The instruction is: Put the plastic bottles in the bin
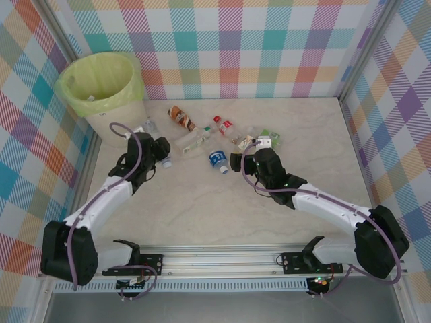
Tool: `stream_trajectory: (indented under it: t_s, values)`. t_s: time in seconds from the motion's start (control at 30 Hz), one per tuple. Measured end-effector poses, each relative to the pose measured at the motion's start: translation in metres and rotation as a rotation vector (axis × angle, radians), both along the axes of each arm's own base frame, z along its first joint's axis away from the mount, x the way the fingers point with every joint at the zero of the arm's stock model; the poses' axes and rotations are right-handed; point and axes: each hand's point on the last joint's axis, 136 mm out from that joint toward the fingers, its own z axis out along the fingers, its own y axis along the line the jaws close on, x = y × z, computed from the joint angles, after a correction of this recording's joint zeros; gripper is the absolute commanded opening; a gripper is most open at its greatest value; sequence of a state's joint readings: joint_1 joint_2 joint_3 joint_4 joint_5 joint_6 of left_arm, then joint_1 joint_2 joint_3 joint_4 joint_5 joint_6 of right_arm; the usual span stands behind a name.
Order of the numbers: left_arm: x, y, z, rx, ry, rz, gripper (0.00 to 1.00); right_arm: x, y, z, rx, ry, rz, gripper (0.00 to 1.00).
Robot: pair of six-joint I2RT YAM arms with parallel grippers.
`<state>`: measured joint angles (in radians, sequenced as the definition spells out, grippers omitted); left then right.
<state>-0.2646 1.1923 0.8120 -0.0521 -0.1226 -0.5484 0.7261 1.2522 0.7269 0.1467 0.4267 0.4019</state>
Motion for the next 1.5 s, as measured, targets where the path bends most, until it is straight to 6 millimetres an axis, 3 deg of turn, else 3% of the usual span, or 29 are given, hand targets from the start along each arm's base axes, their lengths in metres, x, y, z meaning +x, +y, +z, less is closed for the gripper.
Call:
stream_trajectory:
  t_s: [0.23,0.33,0.43,0.63,1.1,1.27,1.43,1.5]
  values:
    - [-0.002,0.013,0.122,-0.042,-0.297,0.057,0.46,0.002,-0.003,0.002,-0.001,-0.012,-0.020,1.00]
    - [0.002,0.024,0.156,-0.038,-0.391,0.108,0.45,0.002,-0.007,0.007,0.006,-0.030,-0.036,1.00]
    - [0.016,0.037,0.175,-0.022,-0.433,0.159,0.45,-0.002,-0.013,0.009,0.010,-0.040,-0.051,1.00]
    - [0.059,0.071,0.197,0.040,-0.463,0.293,0.45,-0.008,-0.025,0.006,0.024,-0.042,-0.085,1.00]
    - [0.117,0.165,0.232,0.102,-0.529,0.576,0.46,-0.019,-0.045,0.014,0.058,-0.078,-0.140,1.00]
    - [0.135,0.203,0.229,0.068,-0.527,0.654,0.47,-0.024,-0.050,0.012,0.057,-0.079,-0.144,1.00]
    - [0.140,0.235,0.203,0.051,-0.467,0.722,0.51,-0.028,-0.054,0.011,0.062,-0.081,-0.150,1.00]
    - [0.145,0.243,0.191,0.040,-0.438,0.741,0.58,-0.029,-0.056,0.013,0.066,-0.083,-0.153,1.00]
